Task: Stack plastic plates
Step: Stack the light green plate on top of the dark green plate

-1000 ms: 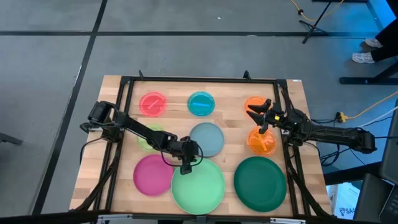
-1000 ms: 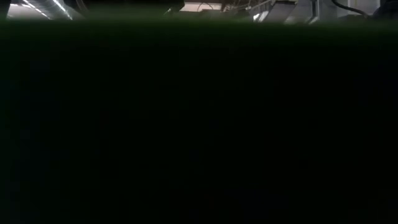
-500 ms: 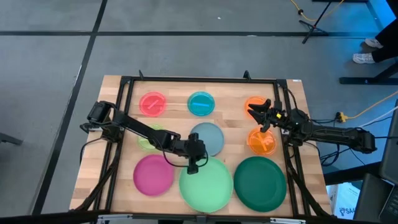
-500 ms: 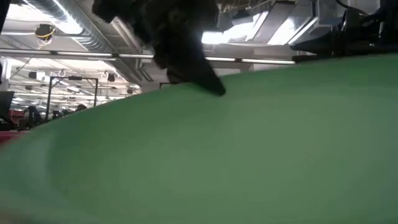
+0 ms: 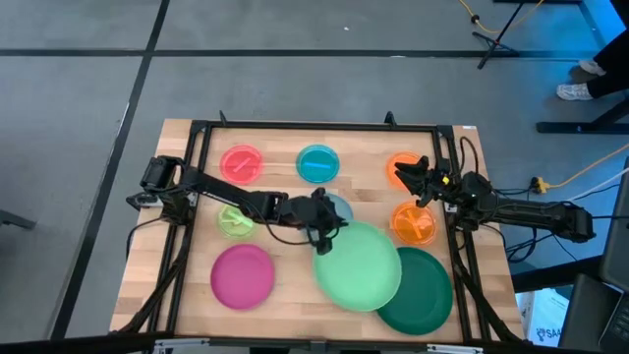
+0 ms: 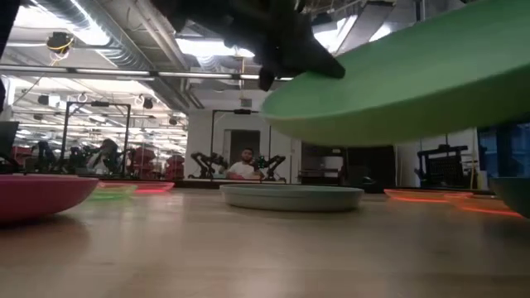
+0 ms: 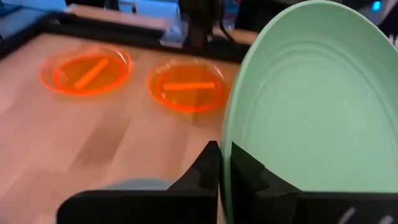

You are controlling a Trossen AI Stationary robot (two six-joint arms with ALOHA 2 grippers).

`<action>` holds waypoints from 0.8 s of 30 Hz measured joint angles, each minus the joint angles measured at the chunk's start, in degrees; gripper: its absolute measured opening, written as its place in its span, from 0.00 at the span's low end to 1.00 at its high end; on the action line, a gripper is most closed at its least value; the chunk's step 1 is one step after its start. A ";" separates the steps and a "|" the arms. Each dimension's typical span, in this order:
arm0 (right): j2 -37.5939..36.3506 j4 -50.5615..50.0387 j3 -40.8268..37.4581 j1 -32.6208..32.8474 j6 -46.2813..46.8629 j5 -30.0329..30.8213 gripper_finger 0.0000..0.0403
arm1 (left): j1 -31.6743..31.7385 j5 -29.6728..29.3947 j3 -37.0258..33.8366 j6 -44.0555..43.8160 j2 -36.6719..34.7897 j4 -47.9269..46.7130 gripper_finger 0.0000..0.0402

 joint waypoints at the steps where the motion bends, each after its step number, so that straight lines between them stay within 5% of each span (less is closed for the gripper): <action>1: 0.00 0.34 0.00 0.00 0.35 0.00 0.42 | 0.37 0.00 -0.01 -0.22 0.00 0.97 0.01; 15: -0.01 9.51 0.00 0.00 5.15 2.00 0.42 | 1.99 1.58 1.16 -1.25 8.01 16.84 0.03; 24: 0.01 11.46 0.00 -0.02 5.17 2.14 0.42 | 2.14 8.21 14.92 -1.40 19.07 15.38 0.04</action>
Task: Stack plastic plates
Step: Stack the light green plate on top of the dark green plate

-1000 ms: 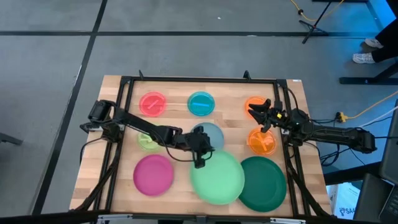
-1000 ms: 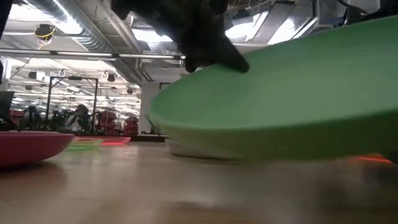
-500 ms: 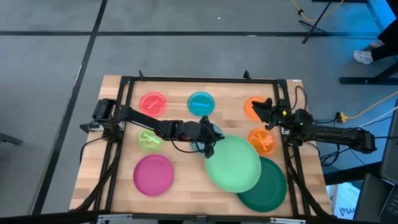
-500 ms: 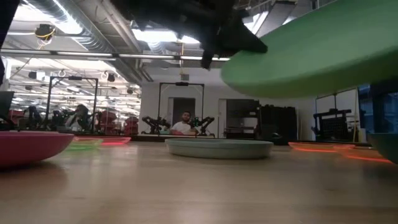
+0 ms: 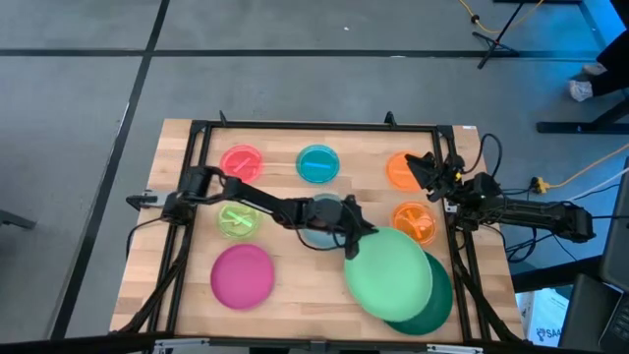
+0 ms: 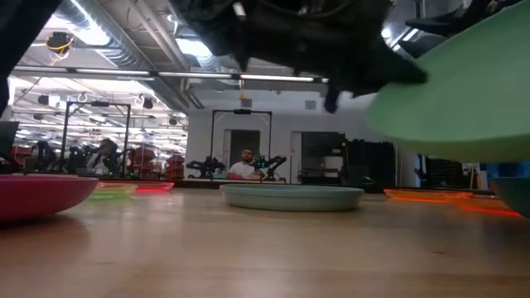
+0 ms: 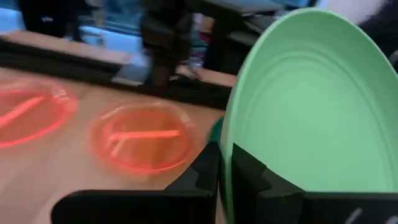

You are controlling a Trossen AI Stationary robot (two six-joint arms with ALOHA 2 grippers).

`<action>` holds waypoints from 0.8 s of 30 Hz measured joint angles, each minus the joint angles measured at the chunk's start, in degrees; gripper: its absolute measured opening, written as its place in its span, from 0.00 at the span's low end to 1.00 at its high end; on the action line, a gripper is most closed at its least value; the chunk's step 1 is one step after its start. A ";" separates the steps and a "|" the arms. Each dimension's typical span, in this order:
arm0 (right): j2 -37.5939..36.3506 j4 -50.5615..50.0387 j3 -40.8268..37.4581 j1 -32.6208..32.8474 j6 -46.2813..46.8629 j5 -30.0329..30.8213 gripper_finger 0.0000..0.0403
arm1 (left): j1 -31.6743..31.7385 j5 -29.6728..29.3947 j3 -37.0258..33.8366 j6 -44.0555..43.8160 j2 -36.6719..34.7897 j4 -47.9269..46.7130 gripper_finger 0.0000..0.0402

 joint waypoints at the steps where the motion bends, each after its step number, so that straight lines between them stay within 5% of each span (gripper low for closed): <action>1: -0.01 0.23 0.02 0.00 0.01 0.16 0.42 | 0.00 0.94 1.76 0.08 0.98 -0.10 0.04; 15: 0.01 0.41 0.02 -0.06 6.44 4.69 0.42 | -0.04 2.95 13.67 -0.13 11.78 0.57 0.04; 24: 0.01 -0.56 0.02 -0.04 6.16 5.97 0.42 | -0.11 2.91 15.34 -0.34 14.83 0.23 0.04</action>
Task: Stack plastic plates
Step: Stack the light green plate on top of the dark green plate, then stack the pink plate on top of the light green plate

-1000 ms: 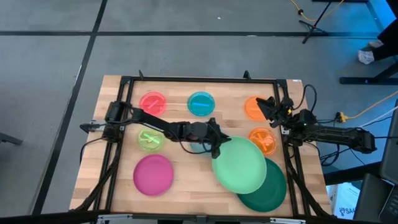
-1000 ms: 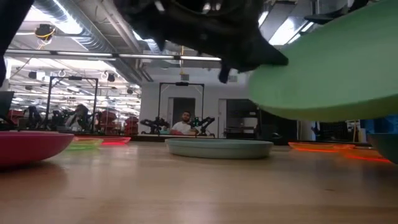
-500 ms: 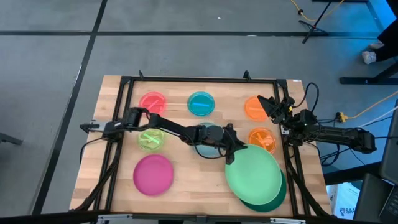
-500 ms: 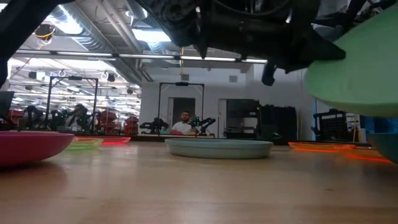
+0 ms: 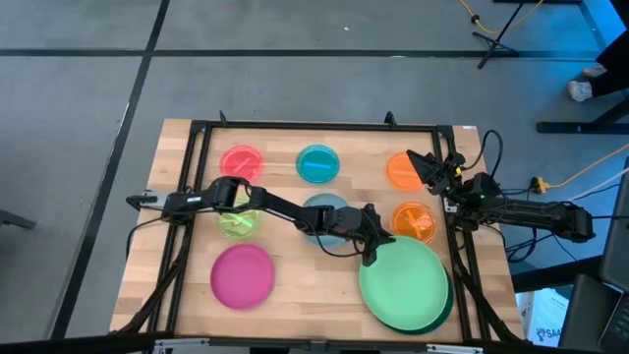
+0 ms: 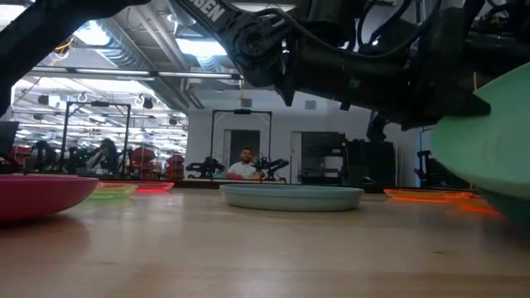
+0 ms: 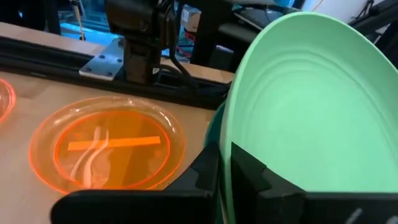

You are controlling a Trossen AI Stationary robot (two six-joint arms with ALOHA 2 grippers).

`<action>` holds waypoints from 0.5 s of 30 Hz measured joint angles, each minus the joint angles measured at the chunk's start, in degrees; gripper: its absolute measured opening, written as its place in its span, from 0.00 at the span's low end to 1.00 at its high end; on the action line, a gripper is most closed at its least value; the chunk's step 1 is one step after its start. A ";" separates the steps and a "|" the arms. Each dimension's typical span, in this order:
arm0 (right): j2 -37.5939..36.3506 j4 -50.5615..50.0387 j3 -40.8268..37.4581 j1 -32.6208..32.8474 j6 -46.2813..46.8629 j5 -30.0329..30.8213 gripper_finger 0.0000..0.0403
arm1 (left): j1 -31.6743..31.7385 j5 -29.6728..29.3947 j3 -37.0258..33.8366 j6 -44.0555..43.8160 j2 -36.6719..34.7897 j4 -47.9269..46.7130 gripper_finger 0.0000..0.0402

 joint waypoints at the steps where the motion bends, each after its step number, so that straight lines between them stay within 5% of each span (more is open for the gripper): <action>1: 0.00 -0.09 0.00 0.00 -0.32 0.00 0.42 | 0.00 0.00 -0.02 0.02 0.02 -0.01 0.04; 15: 0.00 -0.44 0.00 0.00 -0.94 -0.21 0.42 | 0.00 1.25 -0.13 0.09 0.02 -0.54 0.22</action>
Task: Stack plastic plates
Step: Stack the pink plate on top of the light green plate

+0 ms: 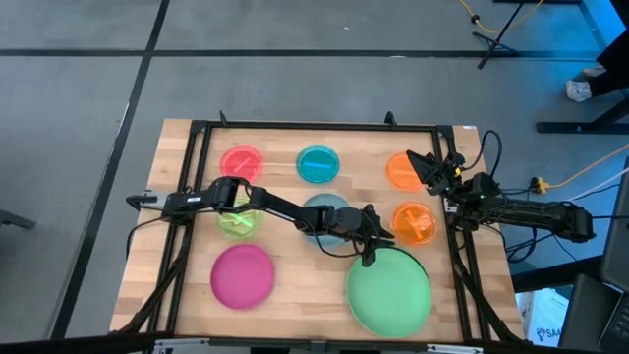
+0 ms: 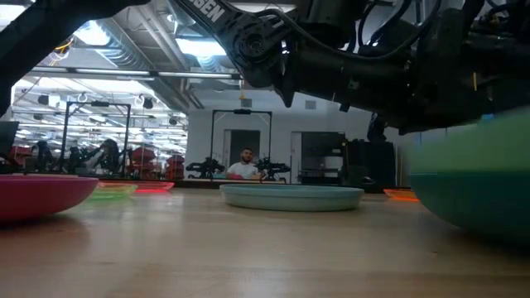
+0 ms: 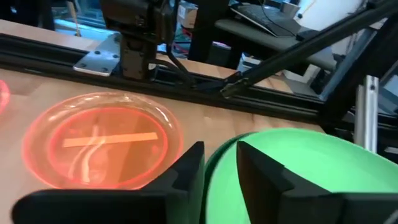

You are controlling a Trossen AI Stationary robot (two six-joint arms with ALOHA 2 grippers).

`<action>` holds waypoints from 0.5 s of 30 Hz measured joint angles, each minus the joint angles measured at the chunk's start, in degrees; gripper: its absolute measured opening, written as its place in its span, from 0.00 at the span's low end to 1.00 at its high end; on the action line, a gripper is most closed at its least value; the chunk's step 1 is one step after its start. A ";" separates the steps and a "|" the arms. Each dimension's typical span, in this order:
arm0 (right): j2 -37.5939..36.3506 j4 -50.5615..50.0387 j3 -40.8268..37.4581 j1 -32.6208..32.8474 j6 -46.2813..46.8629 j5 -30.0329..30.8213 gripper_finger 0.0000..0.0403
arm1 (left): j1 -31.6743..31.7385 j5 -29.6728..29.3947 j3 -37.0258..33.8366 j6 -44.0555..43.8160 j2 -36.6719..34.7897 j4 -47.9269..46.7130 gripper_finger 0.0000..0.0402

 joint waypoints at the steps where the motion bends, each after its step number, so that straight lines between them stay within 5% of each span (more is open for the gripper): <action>1: 0.00 -0.03 0.00 0.00 0.00 -0.11 0.42 | 0.00 0.62 0.00 -0.02 -0.03 -0.25 0.23; 15: -0.02 -6.70 0.00 0.04 -5.21 -0.47 0.42 | -0.76 1.48 -0.47 6.85 -9.55 -24.27 0.25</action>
